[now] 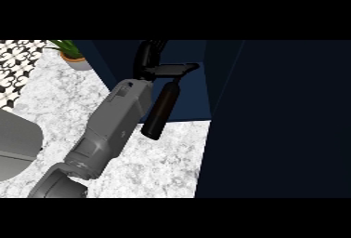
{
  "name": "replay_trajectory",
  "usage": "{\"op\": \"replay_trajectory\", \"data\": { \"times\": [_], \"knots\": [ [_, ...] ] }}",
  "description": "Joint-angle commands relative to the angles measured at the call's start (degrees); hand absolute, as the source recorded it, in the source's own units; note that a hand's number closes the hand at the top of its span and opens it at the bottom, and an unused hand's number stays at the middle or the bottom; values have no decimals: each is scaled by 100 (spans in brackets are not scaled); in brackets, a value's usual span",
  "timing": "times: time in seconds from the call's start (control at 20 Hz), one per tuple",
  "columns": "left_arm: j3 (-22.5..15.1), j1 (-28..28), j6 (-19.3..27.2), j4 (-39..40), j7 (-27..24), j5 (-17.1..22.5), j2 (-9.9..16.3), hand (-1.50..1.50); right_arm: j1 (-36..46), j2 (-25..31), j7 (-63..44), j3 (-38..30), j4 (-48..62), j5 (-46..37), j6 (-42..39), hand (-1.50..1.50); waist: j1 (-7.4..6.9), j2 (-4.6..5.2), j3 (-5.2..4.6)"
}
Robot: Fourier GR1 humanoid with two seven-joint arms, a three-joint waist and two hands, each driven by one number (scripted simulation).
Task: Pick up the wine, place it into the cabinet and close the cabinet
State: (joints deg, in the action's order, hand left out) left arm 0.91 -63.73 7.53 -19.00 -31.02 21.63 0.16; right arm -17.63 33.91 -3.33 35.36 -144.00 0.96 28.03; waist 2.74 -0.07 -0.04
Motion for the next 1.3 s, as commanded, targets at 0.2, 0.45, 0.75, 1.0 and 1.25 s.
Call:
{"op": "replay_trajectory", "data": {
  "times": [0.2, 0.45, 0.75, 1.0, 1.25],
  "knots": [
    [-524, 413, -282, -783, 204, 645, -15, -150, -692, 248, -281, -78, -1186, 210, 37, -150, -52, -94, 5],
    [-1205, 1305, -400, -1545, 279, 1056, -15, -150, -543, 280, -365, -300, -1072, 298, 56, -150, -182, -75, 3],
    [-1532, 2285, -521, -2652, 433, 1033, -16, -150, -643, 336, -422, -300, -1256, 310, 84, -150, -350, -101, 3],
    [-1841, 3232, -365, -3437, 427, 987, 70, -150, -759, 342, -466, -83, -1428, 14, 190, -150, -287, -86, -3],
    [-2355, 3888, 210, -4960, 1048, 824, 39, -150, -541, 217, -453, -77, -1143, 117, 212, -150, -335, -70, 3]
  ]
}}
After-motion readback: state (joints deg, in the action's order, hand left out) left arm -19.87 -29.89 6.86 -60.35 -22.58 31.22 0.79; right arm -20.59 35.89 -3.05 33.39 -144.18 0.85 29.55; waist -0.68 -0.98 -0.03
